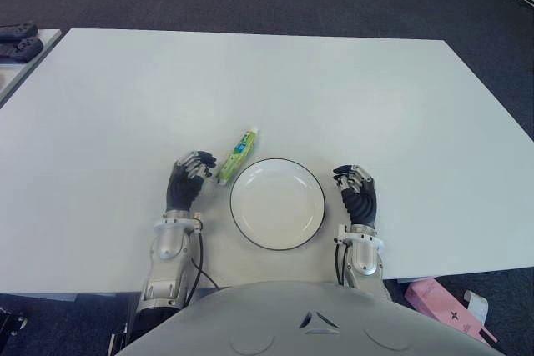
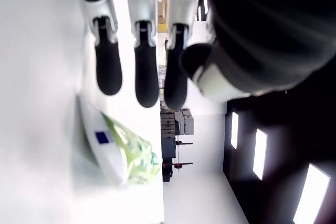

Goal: Put the toothpaste on the table into the plate.

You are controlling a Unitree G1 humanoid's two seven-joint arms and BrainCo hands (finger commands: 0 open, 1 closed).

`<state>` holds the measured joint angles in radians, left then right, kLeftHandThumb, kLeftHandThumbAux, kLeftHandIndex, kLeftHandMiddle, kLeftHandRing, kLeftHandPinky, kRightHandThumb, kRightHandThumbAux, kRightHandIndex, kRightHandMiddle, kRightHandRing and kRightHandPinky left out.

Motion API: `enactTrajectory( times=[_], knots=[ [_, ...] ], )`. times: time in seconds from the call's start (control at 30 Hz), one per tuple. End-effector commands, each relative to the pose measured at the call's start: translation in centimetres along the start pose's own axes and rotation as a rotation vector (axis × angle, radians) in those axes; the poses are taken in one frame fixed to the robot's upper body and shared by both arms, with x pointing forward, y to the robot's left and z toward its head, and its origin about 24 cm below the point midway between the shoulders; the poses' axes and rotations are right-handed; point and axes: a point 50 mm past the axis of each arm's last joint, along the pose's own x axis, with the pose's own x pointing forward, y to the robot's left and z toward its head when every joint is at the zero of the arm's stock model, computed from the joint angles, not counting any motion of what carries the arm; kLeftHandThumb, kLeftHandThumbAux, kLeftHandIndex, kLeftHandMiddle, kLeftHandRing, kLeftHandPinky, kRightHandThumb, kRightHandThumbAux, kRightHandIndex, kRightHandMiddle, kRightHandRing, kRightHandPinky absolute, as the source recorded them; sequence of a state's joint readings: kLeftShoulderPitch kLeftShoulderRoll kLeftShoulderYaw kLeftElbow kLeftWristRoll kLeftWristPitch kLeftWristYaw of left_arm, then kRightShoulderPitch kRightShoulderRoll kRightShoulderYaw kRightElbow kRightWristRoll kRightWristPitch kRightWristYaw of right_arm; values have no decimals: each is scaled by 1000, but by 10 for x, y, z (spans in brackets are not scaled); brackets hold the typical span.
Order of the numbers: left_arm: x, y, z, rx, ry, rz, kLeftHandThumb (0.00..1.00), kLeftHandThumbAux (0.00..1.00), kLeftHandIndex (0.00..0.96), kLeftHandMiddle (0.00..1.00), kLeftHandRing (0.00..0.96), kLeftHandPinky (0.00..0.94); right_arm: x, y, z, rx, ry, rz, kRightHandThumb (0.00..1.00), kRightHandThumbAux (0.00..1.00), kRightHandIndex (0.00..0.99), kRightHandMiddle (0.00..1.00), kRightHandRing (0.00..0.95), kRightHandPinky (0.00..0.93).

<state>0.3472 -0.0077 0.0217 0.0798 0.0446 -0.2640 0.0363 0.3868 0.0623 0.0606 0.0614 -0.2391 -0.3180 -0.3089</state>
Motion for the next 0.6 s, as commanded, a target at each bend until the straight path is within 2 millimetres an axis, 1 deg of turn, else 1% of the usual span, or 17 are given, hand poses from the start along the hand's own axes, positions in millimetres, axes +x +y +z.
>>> enactTrajectory(
  times=[0.03, 0.2, 0.33, 0.47, 0.6],
  knots=[
    [-4, 2, -8, 36, 36, 4, 712, 722, 425, 450, 457, 474, -1, 2, -2, 13, 13, 0, 704, 729, 425, 466, 458, 456],
    [-2, 4, -5, 138, -3, 24, 710, 723, 425, 451, 458, 474, -1, 2, -2, 14, 12, 0, 704, 729, 425, 466, 457, 452],
    [0, 6, 1, 292, -51, 33, 701, 725, 423, 442, 458, 468, -1, 2, -3, 11, 14, 0, 703, 729, 424, 467, 456, 452],
    [4, 9, 6, 510, -117, 70, 694, 727, 421, 441, 452, 455, -1, 3, -3, 10, 7, 1, 703, 730, 424, 466, 456, 458],
    [10, 9, 12, 626, -154, 93, 690, 728, 419, 437, 443, 444, -1, 3, -3, 7, 4, 0, 703, 730, 424, 466, 456, 455]
  ],
)
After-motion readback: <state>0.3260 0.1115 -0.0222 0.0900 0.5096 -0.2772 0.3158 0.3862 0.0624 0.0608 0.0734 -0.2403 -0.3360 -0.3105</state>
